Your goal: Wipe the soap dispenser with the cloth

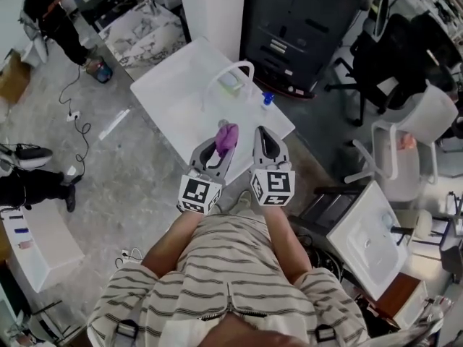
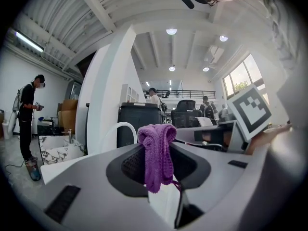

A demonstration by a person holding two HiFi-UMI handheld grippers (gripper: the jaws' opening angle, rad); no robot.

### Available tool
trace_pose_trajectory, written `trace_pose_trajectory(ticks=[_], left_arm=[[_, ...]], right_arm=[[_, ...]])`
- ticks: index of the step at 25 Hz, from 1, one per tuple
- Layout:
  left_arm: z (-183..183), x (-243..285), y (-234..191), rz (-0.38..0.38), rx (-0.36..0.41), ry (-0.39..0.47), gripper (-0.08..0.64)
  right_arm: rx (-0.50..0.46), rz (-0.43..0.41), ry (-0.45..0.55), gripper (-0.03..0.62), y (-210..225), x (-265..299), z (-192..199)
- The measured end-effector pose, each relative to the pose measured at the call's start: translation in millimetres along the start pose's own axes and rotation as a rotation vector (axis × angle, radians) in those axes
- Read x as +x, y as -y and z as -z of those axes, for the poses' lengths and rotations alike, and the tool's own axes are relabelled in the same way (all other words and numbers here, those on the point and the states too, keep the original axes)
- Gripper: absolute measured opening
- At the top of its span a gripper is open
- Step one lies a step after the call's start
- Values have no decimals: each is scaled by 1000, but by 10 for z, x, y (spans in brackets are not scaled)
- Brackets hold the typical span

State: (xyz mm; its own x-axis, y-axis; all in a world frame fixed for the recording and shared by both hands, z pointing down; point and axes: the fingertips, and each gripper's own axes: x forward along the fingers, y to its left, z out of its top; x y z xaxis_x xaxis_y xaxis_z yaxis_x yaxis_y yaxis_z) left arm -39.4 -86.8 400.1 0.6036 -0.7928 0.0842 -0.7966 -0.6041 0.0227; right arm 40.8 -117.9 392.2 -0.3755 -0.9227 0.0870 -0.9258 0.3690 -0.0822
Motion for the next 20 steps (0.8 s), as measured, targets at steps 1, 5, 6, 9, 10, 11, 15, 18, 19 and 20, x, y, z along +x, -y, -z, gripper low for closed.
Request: trace_pose_trajectory(ticks=[1, 5, 6, 9, 10, 11, 15, 18, 19, 20], left_arm=[[-4, -5, -6, -6, 6, 4, 117], [-37, -9, -28, -23, 22, 16, 116], [-49, -20, -27, -26, 25, 20, 117], [-96, -33, -36, -33, 37, 35, 117], [-107, -32, -36, -36, 38, 38, 117], [-117, -34, -32, -38, 39, 41, 115], [-127, -43, 17, -42, 40, 45, 117], [-124, -50, 63, -39, 43, 48, 115], [-124, -56, 71, -39, 43, 49, 117], [-128, -60, 75, -39, 43, 50, 117]], right_arm=[[3, -7, -1, -3, -30, -21, -1], [11, -25, 31, -3, -98, -106, -60], [6, -30, 41, -3, -117, -132, -73], [19, -35, 51, -3, -126, -167, -88], [26, -32, 56, -2, -113, -175, -98], [32, -28, 61, -2, -96, -185, -108], [47, -14, 75, -3, -26, -244, -126], [55, -10, 83, -3, 9, -287, -129], [55, -9, 85, -3, 12, -300, -134], [53, -8, 88, -3, 10, -311, -143]])
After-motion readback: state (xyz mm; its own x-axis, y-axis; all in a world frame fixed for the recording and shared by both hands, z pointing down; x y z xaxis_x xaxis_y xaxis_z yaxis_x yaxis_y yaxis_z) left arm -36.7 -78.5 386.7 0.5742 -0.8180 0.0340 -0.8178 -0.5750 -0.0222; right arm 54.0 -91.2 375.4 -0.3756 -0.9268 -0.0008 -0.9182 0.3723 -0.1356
